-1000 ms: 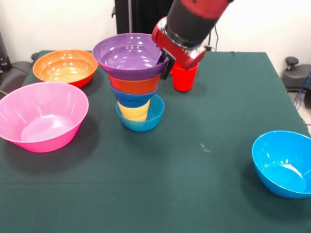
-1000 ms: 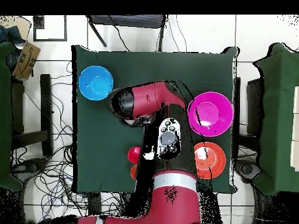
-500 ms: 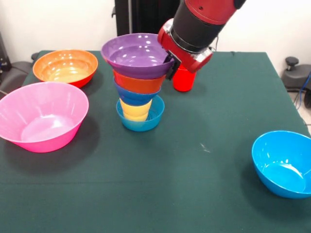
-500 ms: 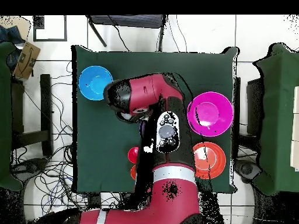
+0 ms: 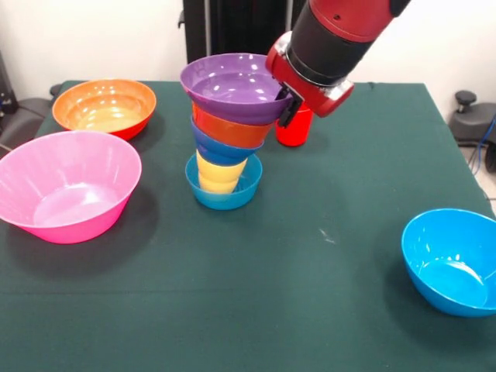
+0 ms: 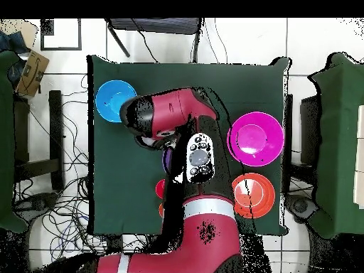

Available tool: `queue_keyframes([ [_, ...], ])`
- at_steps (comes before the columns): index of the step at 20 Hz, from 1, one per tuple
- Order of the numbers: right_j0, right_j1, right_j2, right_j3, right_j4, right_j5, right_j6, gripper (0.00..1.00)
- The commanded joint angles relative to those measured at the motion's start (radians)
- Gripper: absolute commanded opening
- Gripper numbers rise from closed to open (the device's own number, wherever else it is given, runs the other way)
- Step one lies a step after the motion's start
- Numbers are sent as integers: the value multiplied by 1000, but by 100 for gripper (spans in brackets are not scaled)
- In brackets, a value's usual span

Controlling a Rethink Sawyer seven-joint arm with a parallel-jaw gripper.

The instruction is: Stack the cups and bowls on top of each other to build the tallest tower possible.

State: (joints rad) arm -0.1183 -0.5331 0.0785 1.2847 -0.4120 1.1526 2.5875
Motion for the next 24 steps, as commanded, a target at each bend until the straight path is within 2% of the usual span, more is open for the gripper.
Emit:
queue_keyframes([
  [1,-7,59,128,-46,-74,4,-335,0],
  [6,11,38,105,-73,-113,39,-341,0],
  [10,15,30,90,-162,-202,84,-432,0],
  [14,15,21,87,-224,-255,137,-497,0],
  [18,10,28,92,-263,-262,164,-528,0],
  [24,1,65,105,-246,-191,140,-512,0],
])
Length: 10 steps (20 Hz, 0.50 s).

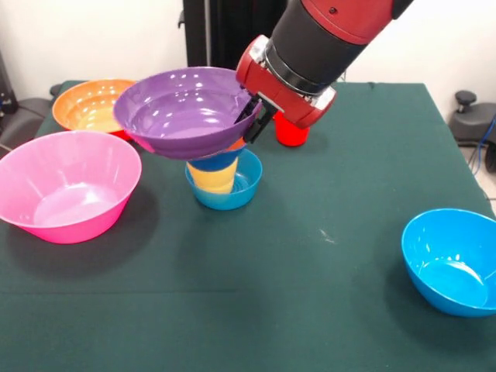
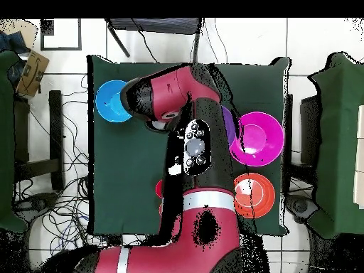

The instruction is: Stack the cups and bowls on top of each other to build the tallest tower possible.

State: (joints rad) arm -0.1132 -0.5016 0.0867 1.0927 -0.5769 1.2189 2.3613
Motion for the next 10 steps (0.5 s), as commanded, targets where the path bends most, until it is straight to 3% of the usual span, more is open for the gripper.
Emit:
queue_keyframes([
  [1,-7,38,99,-53,-14,78,-285,0],
  [10,-1,26,88,-39,52,152,-260,0],
])
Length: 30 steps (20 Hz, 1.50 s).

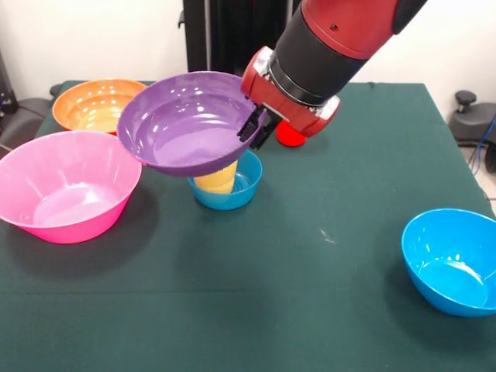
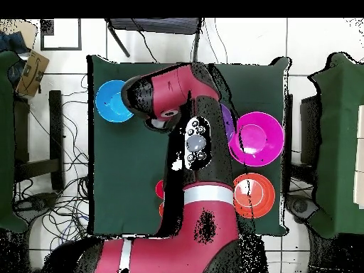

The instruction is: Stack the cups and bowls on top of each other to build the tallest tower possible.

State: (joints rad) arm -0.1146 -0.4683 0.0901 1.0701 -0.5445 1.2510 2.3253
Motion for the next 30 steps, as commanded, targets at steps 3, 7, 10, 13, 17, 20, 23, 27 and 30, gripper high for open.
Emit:
queue_keyframes([
  [3,1,-30,78,-3,29,142,-230,0],
  [7,-2,-69,71,18,34,166,-246,0],
  [10,-2,-91,66,21,24,170,-263,0],
  [13,4,-115,58,42,11,159,-263,0],
  [17,11,-122,54,76,10,131,-231,0],
  [20,12,-125,57,139,36,90,-172,0],
  [23,8,-124,61,204,52,16,-123,0],
  [27,1,-115,66,256,62,-63,-94,0],
  [30,-5,-113,68,291,69,-112,-83,0],
])
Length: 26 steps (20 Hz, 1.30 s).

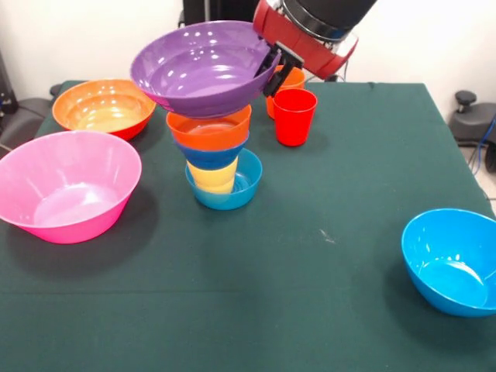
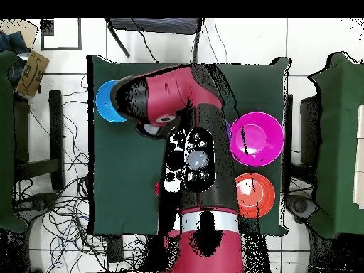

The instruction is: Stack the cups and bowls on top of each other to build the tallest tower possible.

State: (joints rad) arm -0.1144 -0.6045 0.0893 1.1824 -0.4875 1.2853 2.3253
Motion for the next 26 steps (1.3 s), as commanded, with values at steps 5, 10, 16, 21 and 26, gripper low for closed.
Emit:
queue_keyframes([
  [5,-3,9,58,229,12,-203,-67,0],
  [10,-4,31,56,215,7,-219,-69,0],
  [16,0,22,55,204,12,-186,-78,0],
  [21,1,30,55,184,10,-171,-80,0],
  [26,-1,40,56,178,9,-177,-77,0],
])
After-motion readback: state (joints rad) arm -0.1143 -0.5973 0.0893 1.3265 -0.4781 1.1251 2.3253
